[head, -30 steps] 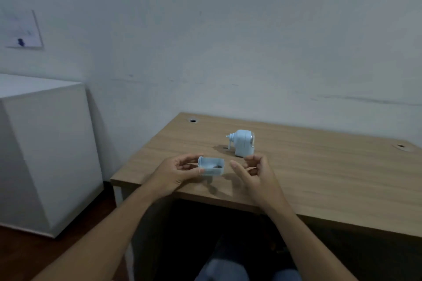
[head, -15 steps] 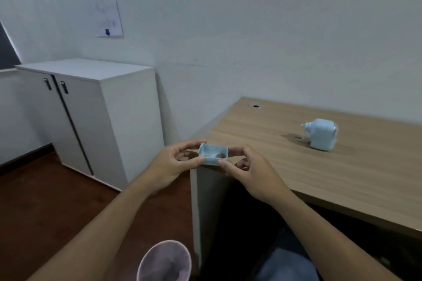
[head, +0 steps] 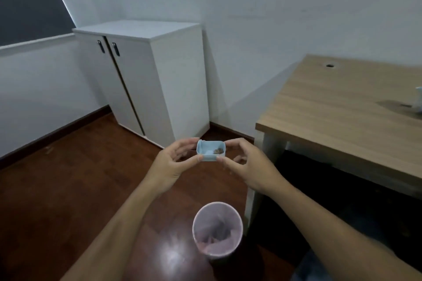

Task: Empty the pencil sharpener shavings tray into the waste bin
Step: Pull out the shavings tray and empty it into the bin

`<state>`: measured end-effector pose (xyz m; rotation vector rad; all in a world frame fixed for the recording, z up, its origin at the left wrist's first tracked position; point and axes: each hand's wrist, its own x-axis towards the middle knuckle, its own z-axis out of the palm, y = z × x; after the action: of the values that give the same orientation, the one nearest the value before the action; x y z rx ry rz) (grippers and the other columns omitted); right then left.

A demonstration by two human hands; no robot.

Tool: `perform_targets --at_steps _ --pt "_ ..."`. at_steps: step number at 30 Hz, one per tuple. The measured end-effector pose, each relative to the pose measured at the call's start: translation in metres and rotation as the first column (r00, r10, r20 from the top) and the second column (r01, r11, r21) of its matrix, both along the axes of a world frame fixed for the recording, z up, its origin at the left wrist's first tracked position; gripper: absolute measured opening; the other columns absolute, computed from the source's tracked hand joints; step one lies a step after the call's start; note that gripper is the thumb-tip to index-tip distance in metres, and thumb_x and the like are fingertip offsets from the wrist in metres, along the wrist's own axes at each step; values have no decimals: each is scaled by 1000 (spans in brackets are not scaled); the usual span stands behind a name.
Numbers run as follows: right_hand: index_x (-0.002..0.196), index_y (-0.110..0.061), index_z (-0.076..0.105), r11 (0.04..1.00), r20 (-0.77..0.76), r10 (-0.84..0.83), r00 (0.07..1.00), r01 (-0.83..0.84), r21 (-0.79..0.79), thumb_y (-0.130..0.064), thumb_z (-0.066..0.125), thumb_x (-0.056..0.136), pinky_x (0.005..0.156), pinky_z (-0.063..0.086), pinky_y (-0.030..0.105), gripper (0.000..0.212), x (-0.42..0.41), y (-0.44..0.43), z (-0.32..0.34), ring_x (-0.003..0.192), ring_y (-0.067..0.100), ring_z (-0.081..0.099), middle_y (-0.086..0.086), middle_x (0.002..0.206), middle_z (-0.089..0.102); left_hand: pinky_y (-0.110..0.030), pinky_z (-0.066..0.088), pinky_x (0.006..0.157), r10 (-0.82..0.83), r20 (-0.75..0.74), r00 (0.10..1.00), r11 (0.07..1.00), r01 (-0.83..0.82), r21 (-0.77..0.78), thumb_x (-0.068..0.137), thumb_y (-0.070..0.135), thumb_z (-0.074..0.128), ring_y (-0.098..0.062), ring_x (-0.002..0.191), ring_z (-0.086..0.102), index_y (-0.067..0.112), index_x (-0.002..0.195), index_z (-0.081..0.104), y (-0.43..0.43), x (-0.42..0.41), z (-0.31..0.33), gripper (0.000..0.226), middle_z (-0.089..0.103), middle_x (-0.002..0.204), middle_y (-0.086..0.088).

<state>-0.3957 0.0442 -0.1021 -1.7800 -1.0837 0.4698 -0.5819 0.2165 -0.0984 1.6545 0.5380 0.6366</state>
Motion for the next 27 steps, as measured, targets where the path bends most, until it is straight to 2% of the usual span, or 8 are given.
perform_targets --at_steps 3,7,12,16,18,21,24,27 --pt "143 -36 64 996 -29 -4 1000 1 -85 -55 82 95 87 72 42 55 -12 5 -28 95 14 77 -18 135 71 -53 49 125 38 -17 999 998 -39 -58 78 30 94 -10 132 74 27 125 80 0 -9 -35 49 83 133 3" --pt "142 -33 61 981 -157 -55 986 24 -193 -50 82 96 89 71 40 54 -23 1 -73 98 14 77 -19 137 68 -59 54 118 88 -80 993 985 -98 -138 81 32 98 -18 132 75 31 118 83 -3 -12 -101 40 84 131 2" --pt "131 -26 64 946 -277 -139 951 44 -322 -45 82 99 74 69 28 41 -36 -11 -132 88 20 83 -14 122 74 -52 63 108 129 -197 972 940 -183 -289 90 18 92 -24 124 80 13 122 79 -28 -15 -173 34 86 124 0" --pt "126 -28 67 920 -313 -182 932 49 -389 -45 77 102 80 70 40 31 -41 -16 -173 91 21 84 -4 117 81 -44 67 98 128 -304 944 906 -237 -352 95 20 88 -21 118 81 13 121 78 -41 -16 -212 29 87 119 5" --pt "130 -25 66 915 -364 -202 909 43 -400 -42 73 106 79 69 41 31 -42 -15 -184 93 22 84 -2 122 79 -49 67 96 142 -346 927 884 -277 -378 97 22 86 -27 117 82 11 122 78 -44 -13 -226 28 87 120 -4" --pt "143 -12 64 902 -438 -256 862 49 -429 -33 65 112 82 68 47 38 -46 -10 -197 102 39 84 4 117 75 -41 66 78 148 -433 889 850 -338 -404 100 26 82 -30 109 83 7 121 76 -47 -6 -241 30 84 117 -14" --pt "151 -5 62 880 -467 -277 840 27 -474 -24 54 117 79 67 48 40 -48 -7 -205 85 37 81 6 96 72 -29 61 60 124 -534 836 825 -386 -413 99 40 81 -23 85 81 5 113 78 -46 2 -245 37 84 97 -8" --pt "157 -6 60 850 -447 -267 854 -11 -527 -21 45 120 72 65 38 42 -46 -5 -207 71 18 71 20 115 71 -20 53 46 114 -619 777 787 -451 -421 94 49 83 -14 61 75 5 100 82 -39 10 -246 44 82 77 -5"
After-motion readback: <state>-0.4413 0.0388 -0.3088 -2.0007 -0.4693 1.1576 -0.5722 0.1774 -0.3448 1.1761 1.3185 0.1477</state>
